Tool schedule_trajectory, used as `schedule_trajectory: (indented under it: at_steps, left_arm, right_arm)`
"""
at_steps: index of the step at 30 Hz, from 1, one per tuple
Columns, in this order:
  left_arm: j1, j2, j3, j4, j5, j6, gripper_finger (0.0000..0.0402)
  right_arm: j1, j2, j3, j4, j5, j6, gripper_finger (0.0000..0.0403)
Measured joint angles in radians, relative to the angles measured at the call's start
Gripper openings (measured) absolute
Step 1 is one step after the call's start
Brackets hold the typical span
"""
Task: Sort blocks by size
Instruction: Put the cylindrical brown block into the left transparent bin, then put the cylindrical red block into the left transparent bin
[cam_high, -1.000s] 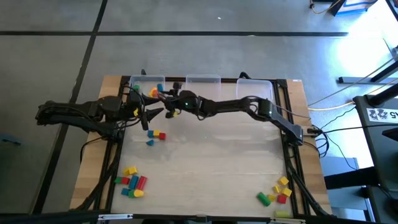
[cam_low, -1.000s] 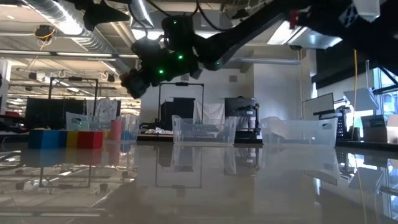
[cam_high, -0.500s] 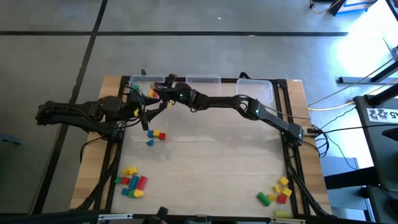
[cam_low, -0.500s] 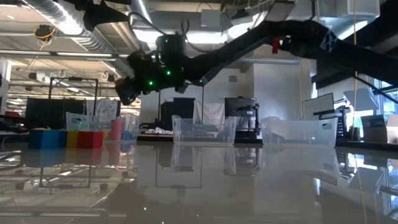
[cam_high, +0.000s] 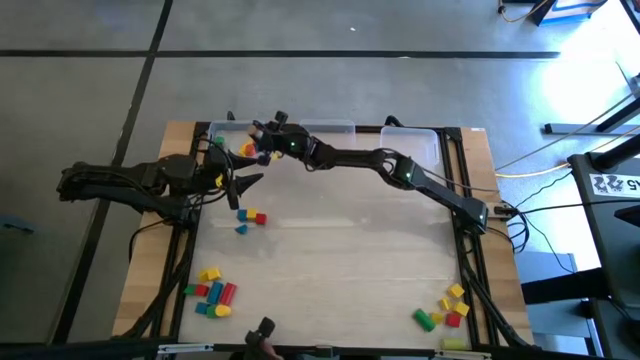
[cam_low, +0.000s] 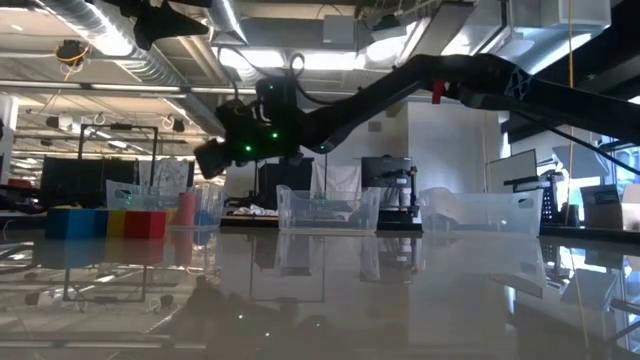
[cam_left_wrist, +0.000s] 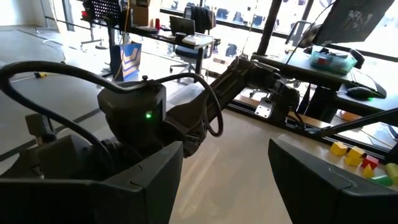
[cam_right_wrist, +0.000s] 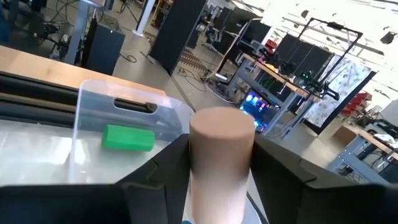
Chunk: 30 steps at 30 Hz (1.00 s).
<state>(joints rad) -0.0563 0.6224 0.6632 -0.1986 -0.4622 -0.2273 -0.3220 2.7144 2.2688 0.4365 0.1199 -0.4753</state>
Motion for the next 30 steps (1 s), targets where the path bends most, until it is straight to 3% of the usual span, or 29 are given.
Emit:
schedule_trajectory:
  at_steps: [15, 24, 30]
  left_arm:
    - [0.000, 0.000, 0.000, 0.000, -0.016, 0.001, 0.0235]
    - [0.000, 0.000, 0.000, 0.000, -0.016, 0.000, 0.0235]
    - [0.000, 0.000, 0.000, -0.002, -0.016, -0.014, 0.0235]
  right_arm:
    - [-0.001, 0.000, 0.001, -0.090, -0.011, -0.031, 0.0170]
    - [-0.013, 0.000, 0.001, -0.097, -0.057, -0.025, 0.0249]
    - [-0.010, -0.020, 0.000, -0.097, -0.061, -0.032, 0.0266]
